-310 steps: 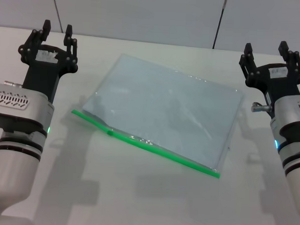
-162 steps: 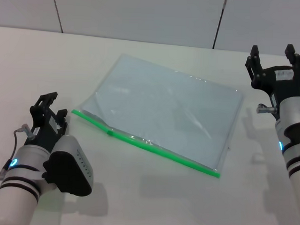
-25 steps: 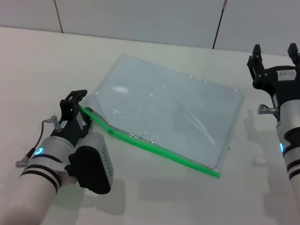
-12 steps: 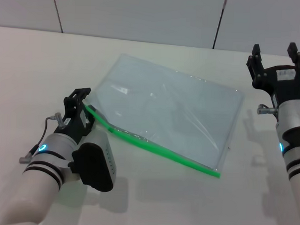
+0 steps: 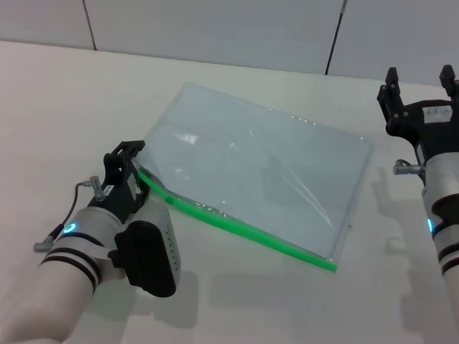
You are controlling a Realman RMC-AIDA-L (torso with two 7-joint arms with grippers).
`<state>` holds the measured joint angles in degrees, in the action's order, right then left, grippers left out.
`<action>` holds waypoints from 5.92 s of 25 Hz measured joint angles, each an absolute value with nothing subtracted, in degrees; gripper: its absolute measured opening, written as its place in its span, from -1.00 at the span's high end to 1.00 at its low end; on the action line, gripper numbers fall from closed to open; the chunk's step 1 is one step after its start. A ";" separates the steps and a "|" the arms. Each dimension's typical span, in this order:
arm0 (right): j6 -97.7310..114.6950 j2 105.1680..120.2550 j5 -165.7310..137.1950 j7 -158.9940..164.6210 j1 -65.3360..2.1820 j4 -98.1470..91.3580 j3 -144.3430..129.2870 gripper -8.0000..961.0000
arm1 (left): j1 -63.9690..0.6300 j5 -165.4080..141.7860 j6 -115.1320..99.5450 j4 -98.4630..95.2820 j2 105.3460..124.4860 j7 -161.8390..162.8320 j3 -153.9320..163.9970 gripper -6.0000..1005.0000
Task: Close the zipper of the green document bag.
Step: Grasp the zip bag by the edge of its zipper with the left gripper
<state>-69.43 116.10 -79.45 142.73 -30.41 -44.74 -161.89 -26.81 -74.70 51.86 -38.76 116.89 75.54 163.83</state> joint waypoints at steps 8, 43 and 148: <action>-69.43 116.10 -79.45 142.73 -30.48 -44.74 -161.89 -0.58 | -26.81 -74.59 51.73 -38.75 116.89 75.04 163.74 -0.05; -69.36 116.10 -79.45 142.03 -30.41 -44.73 -162.07 -0.58 | -27.41 -70.47 56.76 -40.89 116.66 66.99 163.86 -0.05; -69.40 116.19 -79.89 141.33 -30.70 -44.79 -162.95 -0.57 | -27.77 -71.46 51.98 -40.69 116.72 55.75 163.83 0.30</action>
